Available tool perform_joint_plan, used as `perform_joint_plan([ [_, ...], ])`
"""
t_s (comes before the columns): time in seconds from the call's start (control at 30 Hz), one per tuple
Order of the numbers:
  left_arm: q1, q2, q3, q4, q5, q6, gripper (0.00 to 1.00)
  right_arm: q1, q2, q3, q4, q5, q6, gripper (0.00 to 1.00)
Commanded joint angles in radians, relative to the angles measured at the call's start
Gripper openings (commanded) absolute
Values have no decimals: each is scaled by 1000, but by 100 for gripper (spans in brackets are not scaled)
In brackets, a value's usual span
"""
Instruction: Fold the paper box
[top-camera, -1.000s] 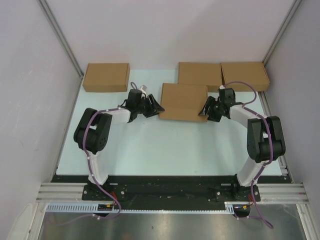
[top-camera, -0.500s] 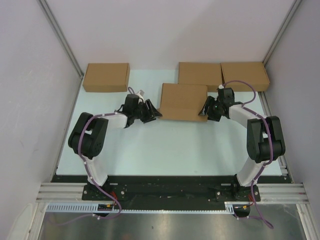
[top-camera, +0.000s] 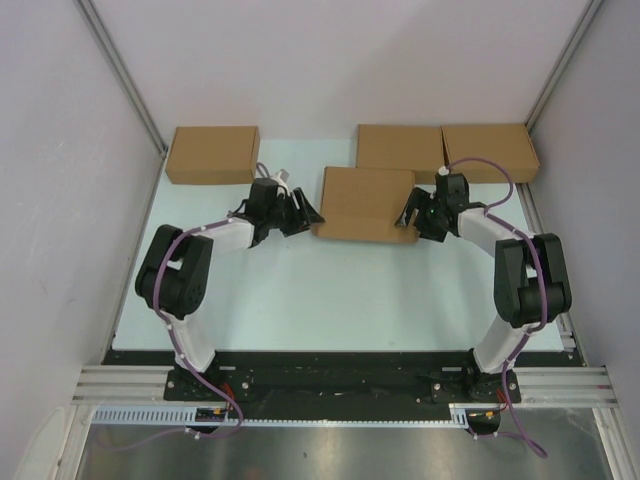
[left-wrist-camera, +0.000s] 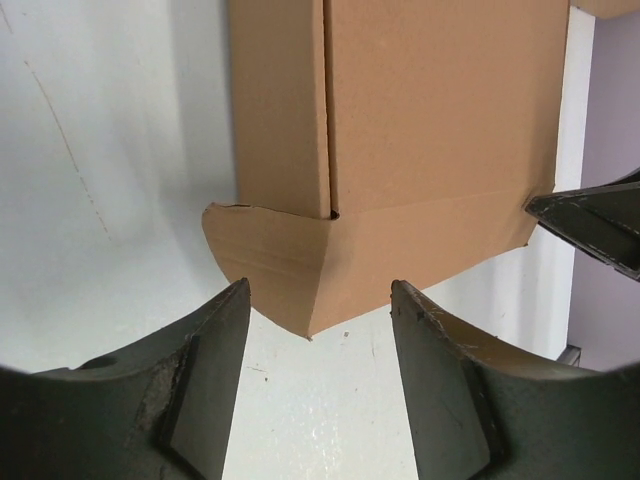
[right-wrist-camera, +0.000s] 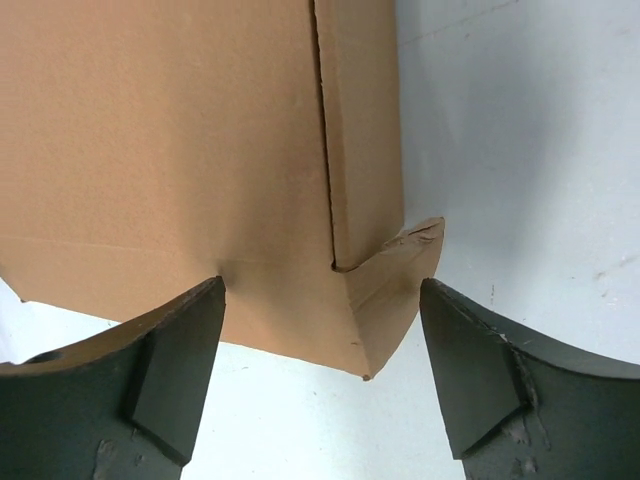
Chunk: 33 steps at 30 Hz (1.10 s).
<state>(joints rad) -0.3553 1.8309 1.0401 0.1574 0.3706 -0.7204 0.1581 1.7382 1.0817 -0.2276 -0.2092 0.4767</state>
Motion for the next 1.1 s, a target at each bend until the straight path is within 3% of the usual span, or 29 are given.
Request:
perform_joint_plan([
  [0.0,15,-77,35,-48,-33,58,64,14,-77,46,-9,54,-6,86],
  [0.27,18,-68,41,-52,-30,79,64,28,-103,46,-24,88,-30,81],
  [1.07,3,80,112,-36,50,65,63,49,41,101,-32,-196,33,79],
])
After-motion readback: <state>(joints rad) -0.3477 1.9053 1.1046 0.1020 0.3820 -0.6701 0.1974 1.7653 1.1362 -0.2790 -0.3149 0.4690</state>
